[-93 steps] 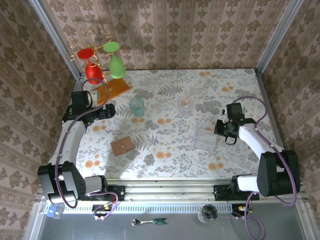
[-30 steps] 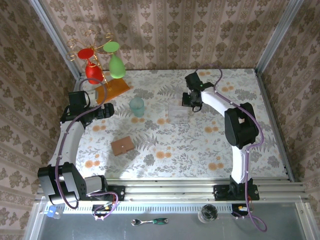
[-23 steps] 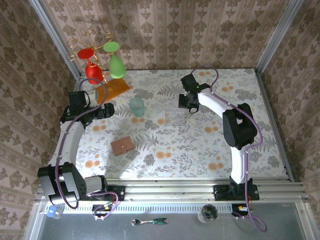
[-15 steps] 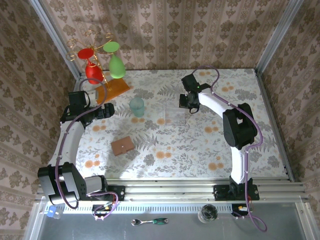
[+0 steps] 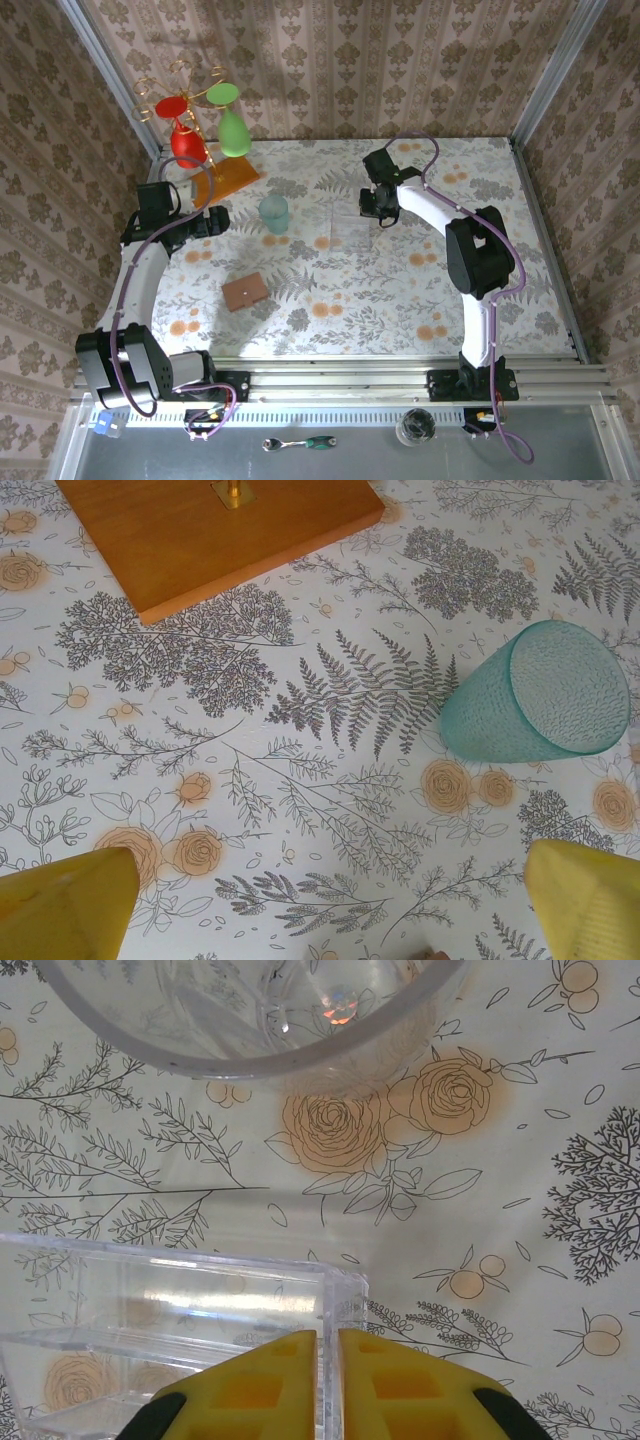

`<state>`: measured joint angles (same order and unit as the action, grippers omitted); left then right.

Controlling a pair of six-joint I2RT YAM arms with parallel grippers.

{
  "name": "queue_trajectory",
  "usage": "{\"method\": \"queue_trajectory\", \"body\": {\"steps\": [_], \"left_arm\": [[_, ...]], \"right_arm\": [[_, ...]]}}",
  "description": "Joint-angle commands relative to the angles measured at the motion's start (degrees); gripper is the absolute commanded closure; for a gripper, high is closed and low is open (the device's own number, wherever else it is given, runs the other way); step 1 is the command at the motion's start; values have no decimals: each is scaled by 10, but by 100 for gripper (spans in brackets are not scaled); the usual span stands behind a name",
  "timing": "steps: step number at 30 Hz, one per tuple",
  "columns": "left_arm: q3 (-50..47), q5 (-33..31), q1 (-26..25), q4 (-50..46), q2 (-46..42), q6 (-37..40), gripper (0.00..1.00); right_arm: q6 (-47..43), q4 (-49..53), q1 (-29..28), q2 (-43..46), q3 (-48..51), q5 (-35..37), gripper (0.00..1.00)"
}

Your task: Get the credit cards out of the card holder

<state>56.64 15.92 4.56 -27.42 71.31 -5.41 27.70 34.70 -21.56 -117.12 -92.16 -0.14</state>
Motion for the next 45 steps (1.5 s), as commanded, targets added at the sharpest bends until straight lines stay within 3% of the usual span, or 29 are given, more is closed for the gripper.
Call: {"method": "queue_trajectory", "body": {"steps": [1,7,16,24,32,38,45], "left_arm": [[-1,13,3,5,8,-8,0],[-1,16,3,2,10,-15,0],[-39,43,-5,-18,17,-121,0],[-126,55,-55,32,22,-172,0],[-166,72,-106,61,54,-171,0],[-166,38,-120,24,81,-170,0],[-177,-2,-164,-24,54,-199,0]], "right_arm": [[7,12,-2,11,-8,15,85],[3,18,-2,22,-10,16,83],[2,24,-2,85,11,-8,76],[20,-9,-2,143,68,-78,71],[26,-24,-2,178,104,-87,70],[27,-36,-2,186,125,-92,70],[27,-56,-2,187,136,-97,69]]}}
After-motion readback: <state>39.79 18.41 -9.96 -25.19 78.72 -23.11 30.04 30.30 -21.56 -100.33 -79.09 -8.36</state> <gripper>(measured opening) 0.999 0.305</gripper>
